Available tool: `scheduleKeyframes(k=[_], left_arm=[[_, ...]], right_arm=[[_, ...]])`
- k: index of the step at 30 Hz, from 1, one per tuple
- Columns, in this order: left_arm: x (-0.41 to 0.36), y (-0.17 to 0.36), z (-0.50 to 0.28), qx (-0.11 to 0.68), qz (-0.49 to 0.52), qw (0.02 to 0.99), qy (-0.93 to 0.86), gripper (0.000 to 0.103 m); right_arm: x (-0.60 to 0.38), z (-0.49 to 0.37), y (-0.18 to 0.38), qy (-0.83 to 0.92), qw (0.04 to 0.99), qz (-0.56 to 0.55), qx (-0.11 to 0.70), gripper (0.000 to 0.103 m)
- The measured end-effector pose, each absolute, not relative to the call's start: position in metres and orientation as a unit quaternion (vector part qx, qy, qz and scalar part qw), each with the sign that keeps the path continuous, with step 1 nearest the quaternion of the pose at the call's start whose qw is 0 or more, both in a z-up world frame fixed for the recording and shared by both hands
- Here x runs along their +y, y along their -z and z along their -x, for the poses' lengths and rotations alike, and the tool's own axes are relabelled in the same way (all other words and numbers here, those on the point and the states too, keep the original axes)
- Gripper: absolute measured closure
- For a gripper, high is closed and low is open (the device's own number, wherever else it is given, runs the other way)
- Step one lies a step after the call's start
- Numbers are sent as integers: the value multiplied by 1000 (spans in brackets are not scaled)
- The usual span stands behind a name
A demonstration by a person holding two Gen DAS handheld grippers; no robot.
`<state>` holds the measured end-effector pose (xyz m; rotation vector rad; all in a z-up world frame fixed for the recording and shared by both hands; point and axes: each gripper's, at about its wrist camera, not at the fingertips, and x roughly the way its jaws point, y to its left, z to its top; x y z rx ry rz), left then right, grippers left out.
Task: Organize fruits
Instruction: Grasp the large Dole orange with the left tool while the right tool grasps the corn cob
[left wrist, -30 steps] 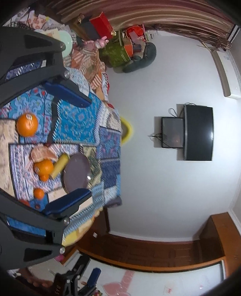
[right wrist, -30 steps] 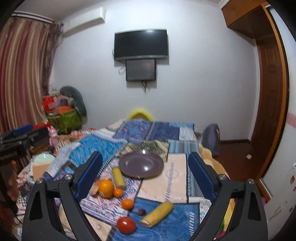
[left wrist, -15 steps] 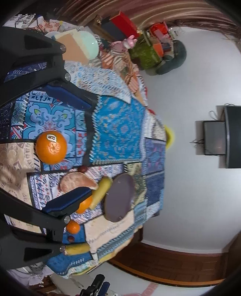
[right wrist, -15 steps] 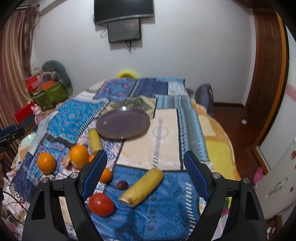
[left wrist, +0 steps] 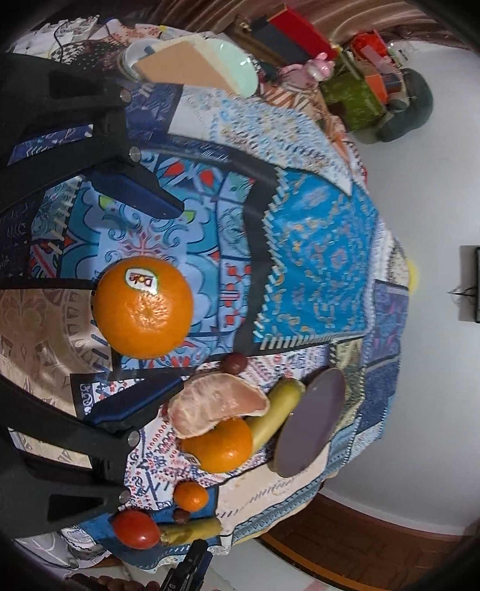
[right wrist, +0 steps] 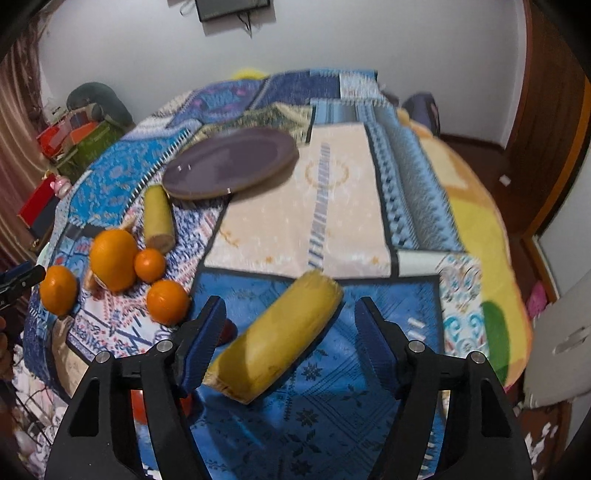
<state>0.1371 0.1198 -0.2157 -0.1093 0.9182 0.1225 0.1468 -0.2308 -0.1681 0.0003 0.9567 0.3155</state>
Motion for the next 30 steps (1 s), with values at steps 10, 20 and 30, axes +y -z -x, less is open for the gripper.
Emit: scheduleKeyframes(k=[10, 20, 30], left_arm=[[115, 248, -150, 481, 60, 873, -48, 16], [123, 256, -157, 489, 93, 866, -44, 33], [125, 245, -157, 477, 85, 873, -49, 34]], right_arm=[[-226, -158, 195, -182, 847, -29, 498, 39], [-221, -167, 193, -184, 859, 3, 477, 57], [-220, -169, 190, -197, 857, 8, 477, 65]])
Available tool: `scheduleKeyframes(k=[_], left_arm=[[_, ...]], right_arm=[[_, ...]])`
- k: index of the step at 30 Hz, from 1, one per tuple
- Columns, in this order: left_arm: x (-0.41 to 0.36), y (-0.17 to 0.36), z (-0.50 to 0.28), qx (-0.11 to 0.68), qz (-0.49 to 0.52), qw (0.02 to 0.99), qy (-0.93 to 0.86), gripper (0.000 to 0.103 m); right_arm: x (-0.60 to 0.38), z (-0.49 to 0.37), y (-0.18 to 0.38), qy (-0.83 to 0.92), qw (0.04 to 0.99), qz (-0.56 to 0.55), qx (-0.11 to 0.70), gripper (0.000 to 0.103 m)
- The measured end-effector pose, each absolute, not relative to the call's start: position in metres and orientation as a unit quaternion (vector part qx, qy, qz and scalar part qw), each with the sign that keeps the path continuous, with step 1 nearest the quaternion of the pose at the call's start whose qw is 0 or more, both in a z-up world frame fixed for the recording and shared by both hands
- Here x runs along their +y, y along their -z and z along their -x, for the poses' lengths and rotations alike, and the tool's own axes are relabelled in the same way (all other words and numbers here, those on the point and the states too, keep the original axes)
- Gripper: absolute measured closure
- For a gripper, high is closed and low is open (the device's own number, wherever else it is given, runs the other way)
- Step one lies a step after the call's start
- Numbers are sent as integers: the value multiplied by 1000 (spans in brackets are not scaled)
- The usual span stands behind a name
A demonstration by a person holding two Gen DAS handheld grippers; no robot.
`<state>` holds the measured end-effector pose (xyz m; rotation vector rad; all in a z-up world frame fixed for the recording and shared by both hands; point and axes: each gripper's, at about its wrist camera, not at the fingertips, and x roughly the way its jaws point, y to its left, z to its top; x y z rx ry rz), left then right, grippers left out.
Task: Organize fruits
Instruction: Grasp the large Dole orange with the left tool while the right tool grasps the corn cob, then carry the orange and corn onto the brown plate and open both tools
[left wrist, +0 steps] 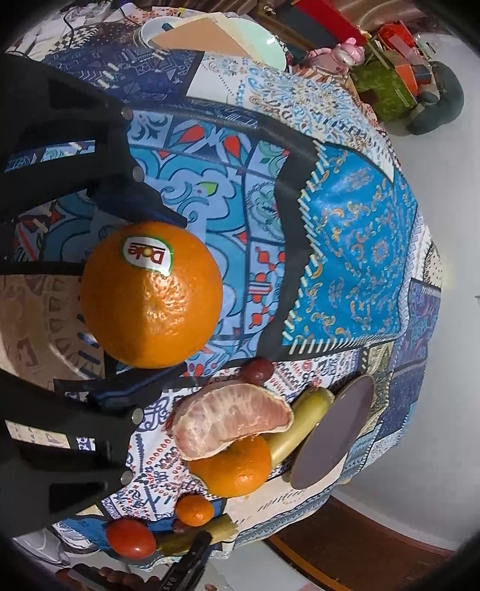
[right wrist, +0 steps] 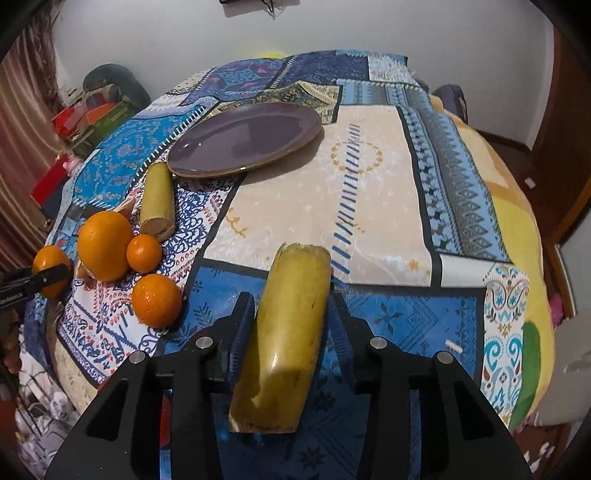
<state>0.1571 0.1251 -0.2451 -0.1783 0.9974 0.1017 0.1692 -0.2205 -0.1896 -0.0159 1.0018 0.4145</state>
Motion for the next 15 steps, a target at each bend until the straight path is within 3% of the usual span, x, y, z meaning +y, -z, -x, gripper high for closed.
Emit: scheduleKeyframes(k=[8, 15], left_arm=[[122, 218, -160, 448, 73, 890, -45, 34], [106, 189, -170, 419, 63, 906, -25, 34]], right_arm=[[-224, -166, 203, -207, 840, -9, 501, 61], [-225, -167, 195, -192, 855, -8, 482, 67]])
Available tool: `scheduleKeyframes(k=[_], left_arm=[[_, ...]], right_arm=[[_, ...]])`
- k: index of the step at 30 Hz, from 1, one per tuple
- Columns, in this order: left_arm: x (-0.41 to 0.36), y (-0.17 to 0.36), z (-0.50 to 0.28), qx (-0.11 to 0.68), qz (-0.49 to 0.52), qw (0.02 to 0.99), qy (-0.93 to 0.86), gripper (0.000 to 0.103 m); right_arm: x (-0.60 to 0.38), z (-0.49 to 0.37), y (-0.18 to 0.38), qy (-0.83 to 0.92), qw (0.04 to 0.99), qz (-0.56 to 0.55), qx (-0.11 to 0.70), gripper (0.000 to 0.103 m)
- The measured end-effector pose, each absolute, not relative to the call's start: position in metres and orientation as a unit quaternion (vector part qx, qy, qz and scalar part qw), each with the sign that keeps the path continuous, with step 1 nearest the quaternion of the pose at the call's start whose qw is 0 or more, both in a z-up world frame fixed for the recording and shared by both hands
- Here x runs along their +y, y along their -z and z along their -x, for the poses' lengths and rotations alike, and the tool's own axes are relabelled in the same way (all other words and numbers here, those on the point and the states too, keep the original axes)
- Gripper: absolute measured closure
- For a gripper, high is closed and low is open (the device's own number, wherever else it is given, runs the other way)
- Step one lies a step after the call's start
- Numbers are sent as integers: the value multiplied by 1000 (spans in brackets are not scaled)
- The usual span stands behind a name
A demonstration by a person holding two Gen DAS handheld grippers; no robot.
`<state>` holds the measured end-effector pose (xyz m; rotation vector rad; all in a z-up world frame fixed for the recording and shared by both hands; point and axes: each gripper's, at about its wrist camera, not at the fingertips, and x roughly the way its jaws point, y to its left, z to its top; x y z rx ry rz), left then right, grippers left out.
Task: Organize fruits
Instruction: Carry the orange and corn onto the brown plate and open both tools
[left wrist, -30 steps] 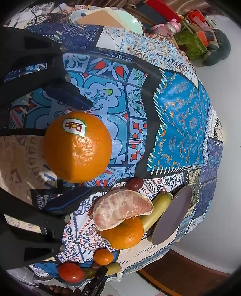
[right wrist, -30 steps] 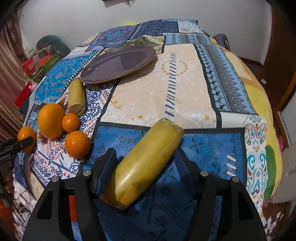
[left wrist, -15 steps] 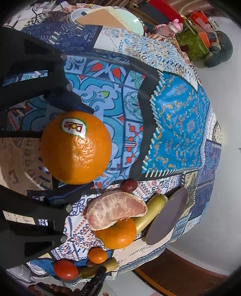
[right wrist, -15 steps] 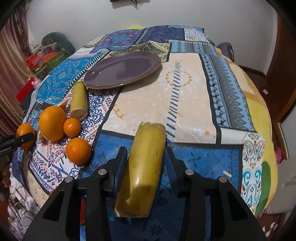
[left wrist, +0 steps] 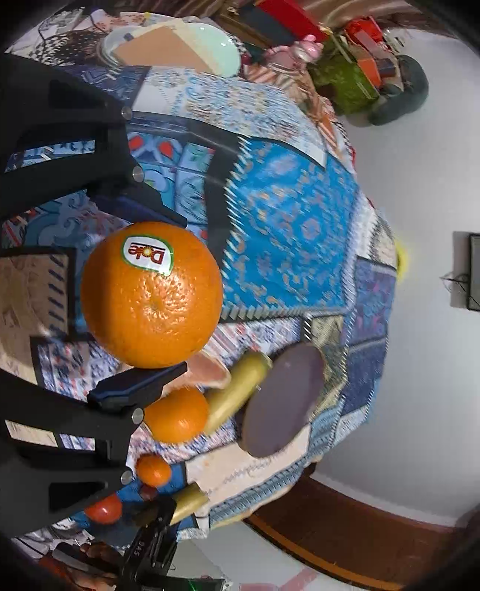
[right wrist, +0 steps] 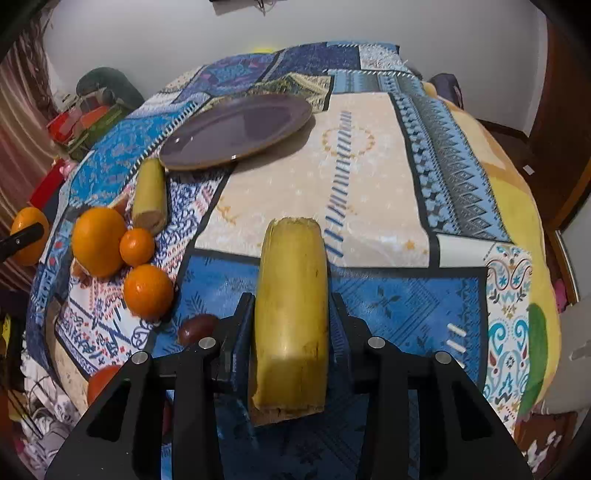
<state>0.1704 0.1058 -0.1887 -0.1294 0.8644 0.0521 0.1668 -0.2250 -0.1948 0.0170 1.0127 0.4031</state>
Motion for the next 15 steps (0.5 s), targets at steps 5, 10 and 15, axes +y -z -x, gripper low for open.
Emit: scheduleKeyframes(k=[5, 10, 15], left_arm=[[89, 171, -181, 401, 50, 915, -8, 34], [74, 157, -194, 388, 42, 920, 9, 34], [61, 145, -206, 375, 34, 926, 19, 34]], right_arm=[[-230, -171, 179, -191, 868, -10, 458, 67], [-232, -179, 155, -196, 882, -11, 428, 67], [-229, -190, 132, -202, 895, -7, 399, 67]])
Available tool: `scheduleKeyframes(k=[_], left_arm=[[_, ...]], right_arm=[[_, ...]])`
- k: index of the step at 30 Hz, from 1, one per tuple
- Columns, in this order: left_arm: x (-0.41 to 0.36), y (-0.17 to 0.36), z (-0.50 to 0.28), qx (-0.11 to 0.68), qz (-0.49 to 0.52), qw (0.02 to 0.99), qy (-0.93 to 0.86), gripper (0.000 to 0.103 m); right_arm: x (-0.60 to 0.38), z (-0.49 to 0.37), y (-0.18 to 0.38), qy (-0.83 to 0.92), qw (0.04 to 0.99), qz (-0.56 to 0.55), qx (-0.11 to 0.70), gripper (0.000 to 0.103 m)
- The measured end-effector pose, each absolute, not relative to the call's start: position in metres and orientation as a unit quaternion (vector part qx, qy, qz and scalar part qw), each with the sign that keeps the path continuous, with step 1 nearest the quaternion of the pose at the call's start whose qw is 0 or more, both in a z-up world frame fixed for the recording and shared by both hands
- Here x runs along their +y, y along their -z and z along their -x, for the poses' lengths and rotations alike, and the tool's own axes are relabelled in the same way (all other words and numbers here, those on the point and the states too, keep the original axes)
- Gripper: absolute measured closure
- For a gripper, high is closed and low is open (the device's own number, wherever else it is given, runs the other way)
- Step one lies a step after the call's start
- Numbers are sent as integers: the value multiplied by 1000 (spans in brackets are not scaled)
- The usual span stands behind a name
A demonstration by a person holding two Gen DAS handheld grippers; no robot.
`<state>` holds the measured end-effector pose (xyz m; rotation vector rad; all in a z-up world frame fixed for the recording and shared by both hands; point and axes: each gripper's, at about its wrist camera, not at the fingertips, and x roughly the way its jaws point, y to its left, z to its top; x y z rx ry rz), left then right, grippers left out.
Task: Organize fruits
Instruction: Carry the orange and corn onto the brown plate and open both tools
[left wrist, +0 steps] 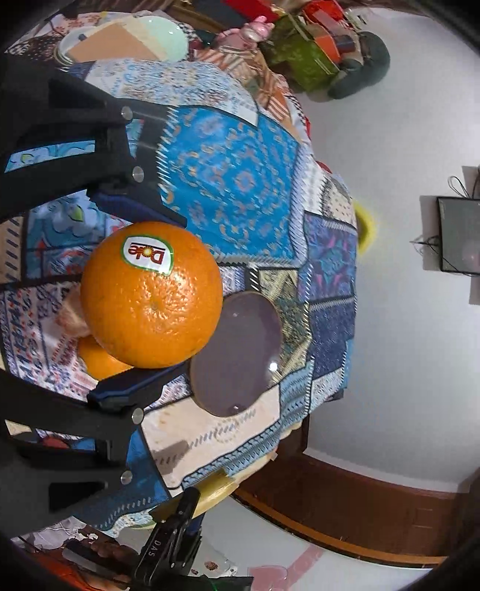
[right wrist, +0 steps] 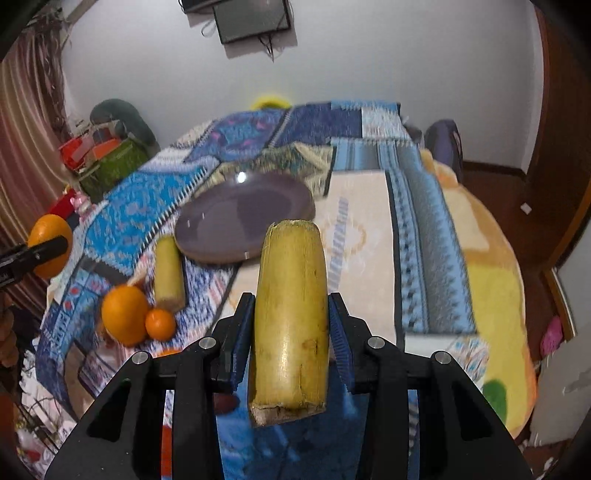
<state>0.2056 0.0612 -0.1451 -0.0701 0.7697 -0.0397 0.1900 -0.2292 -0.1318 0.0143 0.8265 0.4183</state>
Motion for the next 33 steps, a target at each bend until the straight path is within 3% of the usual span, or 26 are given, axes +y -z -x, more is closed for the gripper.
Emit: scheduleKeyframes(k=[17, 33], left_arm=[[28, 131, -273, 363, 10, 931, 43, 34], [20, 173, -344, 401, 17, 914, 57, 34]], right_arm=[[-208, -236, 93, -219, 917, 0, 333, 67], [-180, -299, 116, -231, 909, 15, 345, 67]])
